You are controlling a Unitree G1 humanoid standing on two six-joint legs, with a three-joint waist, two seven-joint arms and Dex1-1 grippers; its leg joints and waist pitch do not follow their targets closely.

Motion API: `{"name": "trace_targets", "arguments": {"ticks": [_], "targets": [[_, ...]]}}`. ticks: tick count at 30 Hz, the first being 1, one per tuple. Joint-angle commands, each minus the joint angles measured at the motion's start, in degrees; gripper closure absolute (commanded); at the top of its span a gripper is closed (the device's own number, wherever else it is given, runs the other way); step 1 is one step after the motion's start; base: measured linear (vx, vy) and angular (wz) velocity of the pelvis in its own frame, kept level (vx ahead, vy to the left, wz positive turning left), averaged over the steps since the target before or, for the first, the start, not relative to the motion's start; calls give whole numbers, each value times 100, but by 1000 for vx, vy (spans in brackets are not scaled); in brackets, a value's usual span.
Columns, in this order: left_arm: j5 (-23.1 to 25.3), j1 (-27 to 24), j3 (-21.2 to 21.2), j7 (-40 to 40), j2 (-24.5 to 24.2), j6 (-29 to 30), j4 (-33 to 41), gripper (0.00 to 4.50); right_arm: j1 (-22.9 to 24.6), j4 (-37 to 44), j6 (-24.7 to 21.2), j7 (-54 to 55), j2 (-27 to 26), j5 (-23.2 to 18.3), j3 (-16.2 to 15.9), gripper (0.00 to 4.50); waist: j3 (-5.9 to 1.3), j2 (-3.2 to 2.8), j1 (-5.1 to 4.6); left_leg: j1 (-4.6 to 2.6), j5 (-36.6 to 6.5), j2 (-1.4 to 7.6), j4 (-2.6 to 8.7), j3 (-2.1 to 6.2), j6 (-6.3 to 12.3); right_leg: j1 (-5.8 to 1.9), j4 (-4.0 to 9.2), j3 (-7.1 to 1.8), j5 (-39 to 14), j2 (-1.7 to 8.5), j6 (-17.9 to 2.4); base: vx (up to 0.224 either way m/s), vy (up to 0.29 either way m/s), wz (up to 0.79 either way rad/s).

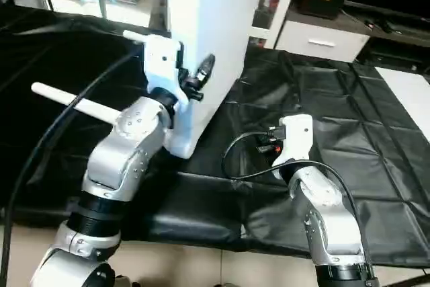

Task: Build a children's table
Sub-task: Flip table

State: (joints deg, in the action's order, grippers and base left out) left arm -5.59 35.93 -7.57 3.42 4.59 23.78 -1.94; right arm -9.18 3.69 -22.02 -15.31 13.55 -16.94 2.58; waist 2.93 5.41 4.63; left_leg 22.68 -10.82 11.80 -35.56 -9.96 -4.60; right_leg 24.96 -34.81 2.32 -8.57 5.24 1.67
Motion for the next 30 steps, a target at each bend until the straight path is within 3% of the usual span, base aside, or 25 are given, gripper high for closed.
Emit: {"name": "trace_targets", "arguments": {"ticks": [1, 7, 10, 16, 25, 27, 28, 30], "targets": [[10, 198, 56, -90, 68, 30, 202, 161, -71, 3, -27, 29, 18, 65, 97, 346, -386, 14, -28, -82, -1270, 58, 464, -1, -84, -306, 421, -113, -1508, 141, -413, 0, 0, 0], [66, 220, 203, -265, 11, 132, 235, 118, -140, -61, -23, 8, 28, 55, 71, 346, -379, 34, -67, -73, -1272, 59, 467, 4, -59, -301, 419, -106, -1544, 138, -419, 0, 0, 0], [-225, 213, 280, -50, 138, 175, 332, 77, -172, -85, -24, -18, 21, 66, 57, 346, -390, 39, -100, -64, -1171, 53, 453, 2, -46, -311, 403, -106, -1450, 142, -464, 0, 0, 0], [-502, 98, 166, 407, 46, 414, 597, 72, -197, -113, -25, -41, 25, 74, 58, 346, -391, 19, -105, -73, -1115, 54, 450, -11, -2, -307, 387, -110, -1277, 128, -565, 0, 0, 0], [-1085, -357, 35, 1399, -704, 1177, 1533, 72, -211, -178, -29, -131, 57, 87, 51, 346, -380, 10, -110, -97, -1083, 66, 462, -24, -79, -302, 347, -119, -1200, 118, -649, 0, 0, 0], [-1289, -512, 118, 1748, -1078, 1422, 1866, 72, -238, -213, -21, -152, 59, 86, 41, 346, -375, 2, -115, -93, -1130, 61, 472, -17, -129, -307, 342, -118, -1269, 119, -610, 0, 0, 0], [-1421, -562, 244, 1866, -1229, 1553, 1999, 72, -261, -243, -13, -163, 59, 92, 35, 346, -371, 31, -118, -99, -1171, 65, 477, -17, -143, -302, 344, -117, -1362, 124, -574, 0, 0, 0], [-1508, -583, 384, 1918, -1349, 1635, 2062, 72, -279, -262, -8, -172, 54, 96, 30, 346, -364, 14, -139, -97, -1213, 58, 479, -20, -191, -296, 345, -121, -1450, 121, -565, 0, 0, 0]]}}
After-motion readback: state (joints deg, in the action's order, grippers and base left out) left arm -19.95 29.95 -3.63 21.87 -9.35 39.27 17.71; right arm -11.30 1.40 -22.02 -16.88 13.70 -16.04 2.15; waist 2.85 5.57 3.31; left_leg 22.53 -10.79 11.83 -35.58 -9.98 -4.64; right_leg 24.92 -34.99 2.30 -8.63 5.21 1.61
